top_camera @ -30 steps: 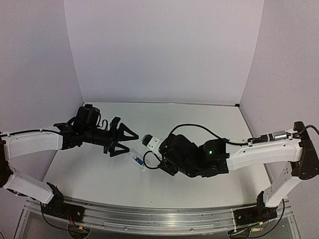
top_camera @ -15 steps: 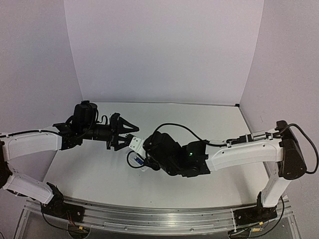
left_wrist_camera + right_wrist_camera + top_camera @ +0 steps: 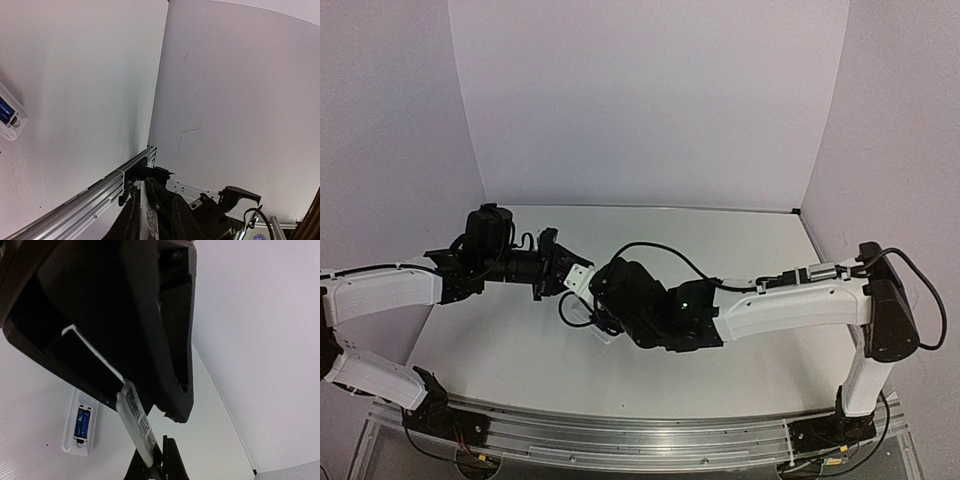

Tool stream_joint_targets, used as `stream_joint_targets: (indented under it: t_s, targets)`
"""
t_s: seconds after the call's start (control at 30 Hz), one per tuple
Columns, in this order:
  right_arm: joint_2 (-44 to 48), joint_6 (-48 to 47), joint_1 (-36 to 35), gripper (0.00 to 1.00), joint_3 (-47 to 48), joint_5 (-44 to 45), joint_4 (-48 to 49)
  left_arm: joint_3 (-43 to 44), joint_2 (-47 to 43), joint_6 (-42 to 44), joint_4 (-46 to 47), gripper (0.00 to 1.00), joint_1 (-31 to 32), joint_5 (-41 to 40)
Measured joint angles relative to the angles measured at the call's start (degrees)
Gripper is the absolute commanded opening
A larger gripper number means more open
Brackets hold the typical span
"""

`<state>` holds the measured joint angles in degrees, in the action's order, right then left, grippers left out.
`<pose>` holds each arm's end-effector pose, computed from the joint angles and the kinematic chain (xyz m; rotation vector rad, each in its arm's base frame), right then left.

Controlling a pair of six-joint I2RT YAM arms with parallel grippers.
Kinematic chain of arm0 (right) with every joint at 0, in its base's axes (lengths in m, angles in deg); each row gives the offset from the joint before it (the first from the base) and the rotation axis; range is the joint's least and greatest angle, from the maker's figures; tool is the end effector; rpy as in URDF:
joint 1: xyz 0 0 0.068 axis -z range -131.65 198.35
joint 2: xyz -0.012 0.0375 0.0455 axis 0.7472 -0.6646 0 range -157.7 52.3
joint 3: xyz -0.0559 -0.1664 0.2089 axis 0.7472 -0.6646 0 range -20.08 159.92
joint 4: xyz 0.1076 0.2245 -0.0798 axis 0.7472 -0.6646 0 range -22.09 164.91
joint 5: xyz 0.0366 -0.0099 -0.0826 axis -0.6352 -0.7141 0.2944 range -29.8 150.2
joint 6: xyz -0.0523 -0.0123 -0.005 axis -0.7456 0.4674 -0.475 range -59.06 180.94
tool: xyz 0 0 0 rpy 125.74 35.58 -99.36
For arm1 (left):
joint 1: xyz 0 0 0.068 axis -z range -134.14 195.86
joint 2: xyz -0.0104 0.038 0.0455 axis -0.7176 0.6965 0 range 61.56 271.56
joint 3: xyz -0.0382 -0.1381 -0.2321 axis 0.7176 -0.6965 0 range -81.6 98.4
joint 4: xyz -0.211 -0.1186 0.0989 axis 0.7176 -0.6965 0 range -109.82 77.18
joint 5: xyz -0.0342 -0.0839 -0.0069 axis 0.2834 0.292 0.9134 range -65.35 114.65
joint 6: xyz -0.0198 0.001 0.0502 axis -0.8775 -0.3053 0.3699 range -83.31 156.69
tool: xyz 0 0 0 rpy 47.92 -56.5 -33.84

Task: Load the batteries into the remote control

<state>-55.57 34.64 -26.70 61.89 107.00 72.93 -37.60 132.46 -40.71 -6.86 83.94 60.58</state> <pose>0.1373 0.4131 0.2658 -1.1217 1.5405 -0.2685 0.2039 -0.1862 0.2688 -0.2971 2.3933 -1.7770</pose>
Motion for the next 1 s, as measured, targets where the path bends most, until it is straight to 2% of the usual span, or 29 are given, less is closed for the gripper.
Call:
stream_joint_targets:
  t_s: [0.1,0.27,0.43,0.5,0.57,0.77,0.9,1.0]
  targets:
    - [-0.05,-0.01,0.00,0.00,0.54,0.97,0.02,-0.31,-0.17,-0.66,0.13,0.01,0.02,-0.10]
    - [-0.23,-0.26,-0.13,0.02,0.98,1.86,-0.25,-0.35,-0.18,-1.40,0.53,0.00,-0.04,-0.16]
    - [-0.61,0.27,-0.25,0.42,1.18,2.37,-0.21,-0.55,-0.34,-0.80,0.63,0.00,-0.01,-0.38]
    - [-0.62,1.53,-0.24,0.52,1.17,1.49,-0.37,-0.53,-0.71,1.55,0.97,0.00,0.12,-0.38]
    - [-0.46,3.12,-0.21,0.58,0.99,-0.53,-1.20,0.13,-1.01,5.27,0.70,0.00,0.14,-0.30]
    - [5.44,8.32,0.04,0.63,-2.72,-9.67,-7.26,2.20,-1.06,19.68,-2.97,0.00,0.22,2.39]
    - [14.71,10.26,0.02,0.63,-7.68,-17.36,-11.88,4.29,-1.06,29.24,-4.69,0.00,0.09,6.67]
    - [22.30,10.32,0.18,0.63,-11.30,-24.52,-15.06,4.64,-0.82,33.28,-4.88,0.00,0.11,11.16]
